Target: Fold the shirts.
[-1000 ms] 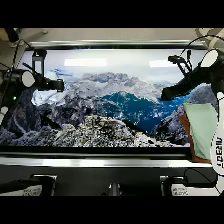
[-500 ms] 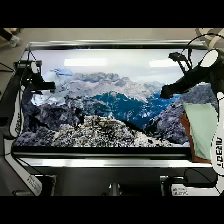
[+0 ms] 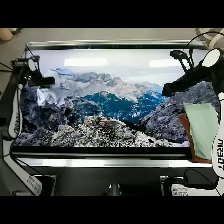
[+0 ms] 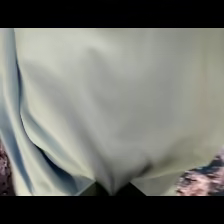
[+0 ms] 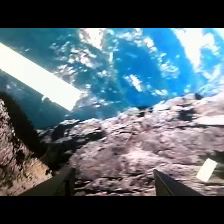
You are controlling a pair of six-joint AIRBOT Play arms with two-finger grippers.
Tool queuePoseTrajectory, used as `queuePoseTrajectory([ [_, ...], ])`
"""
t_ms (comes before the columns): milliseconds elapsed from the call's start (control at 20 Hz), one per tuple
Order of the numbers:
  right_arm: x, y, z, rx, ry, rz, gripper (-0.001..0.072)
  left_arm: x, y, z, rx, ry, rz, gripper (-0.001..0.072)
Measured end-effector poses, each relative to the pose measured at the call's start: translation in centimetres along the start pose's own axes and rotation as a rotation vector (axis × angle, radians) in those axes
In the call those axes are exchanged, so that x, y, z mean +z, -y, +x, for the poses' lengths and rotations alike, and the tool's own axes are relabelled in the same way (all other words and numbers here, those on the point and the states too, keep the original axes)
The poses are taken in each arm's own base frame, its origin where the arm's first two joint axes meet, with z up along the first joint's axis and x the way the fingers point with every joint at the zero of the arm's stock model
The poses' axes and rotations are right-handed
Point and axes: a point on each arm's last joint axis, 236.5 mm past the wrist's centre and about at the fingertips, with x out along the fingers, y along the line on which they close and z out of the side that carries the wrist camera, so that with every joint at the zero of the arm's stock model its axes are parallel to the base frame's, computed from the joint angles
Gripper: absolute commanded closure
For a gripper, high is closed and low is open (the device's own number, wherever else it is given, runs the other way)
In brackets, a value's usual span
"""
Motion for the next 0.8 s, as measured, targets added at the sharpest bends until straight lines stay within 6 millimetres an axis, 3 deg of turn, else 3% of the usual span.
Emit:
queuePoseTrajectory([
  [50, 0.6, 0.3, -0.8, -0.028, 0.034, -0.008, 0.0225, 1.5, 0.9, -3.3, -0.023, 0.079, 0.025, 0.0686],
  [150, 2.0, 1.1, -3.6, -0.111, 0.126, -0.031, 0.0224, 4.0, 3.5, -12.0, -0.093, 0.275, 0.077, 0.0686],
  [250, 3.6, 1.6, -7.7, -0.209, 0.244, -0.058, 0.0220, 4.9, 8.3, -23.2, -0.234, 0.505, 0.135, 0.0687],
  [400, 5.1, 1.3, -15.9, -0.368, 0.445, -0.106, 0.0220, 1.7, 15.0, -37.7, -0.455, 0.763, 0.241, 0.0687],
  [500, 4.9, 0.3, -21.4, -0.461, 0.559, -0.131, 0.0218, -2.0, 18.4, -44.5, -0.592, 0.859, 0.309, 0.0687],
  [550, 4.5, -0.3, -23.8, -0.498, 0.605, -0.141, 0.0212, -3.8, 19.8, -46.5, -0.641, 0.875, 0.342, 0.0687],
  [650, 2.9, -1.5, -27.4, -0.558, 0.652, -0.155, 0.0203, -6.8, 22.0, -47.1, -0.695, 0.839, 0.380, 0.0687],
  [700, 2.0, -1.9, -28.1, -0.568, 0.646, -0.156, 0.0195, -8.1, 23.1, -46.0, -0.704, 0.795, 0.397, 0.0686],
  [800, 0.1, -2.4, -27.6, -0.553, 0.582, -0.150, 0.0094, -11.2, 25.4, -40.9, -0.687, 0.643, 0.429, 0.0686],
])
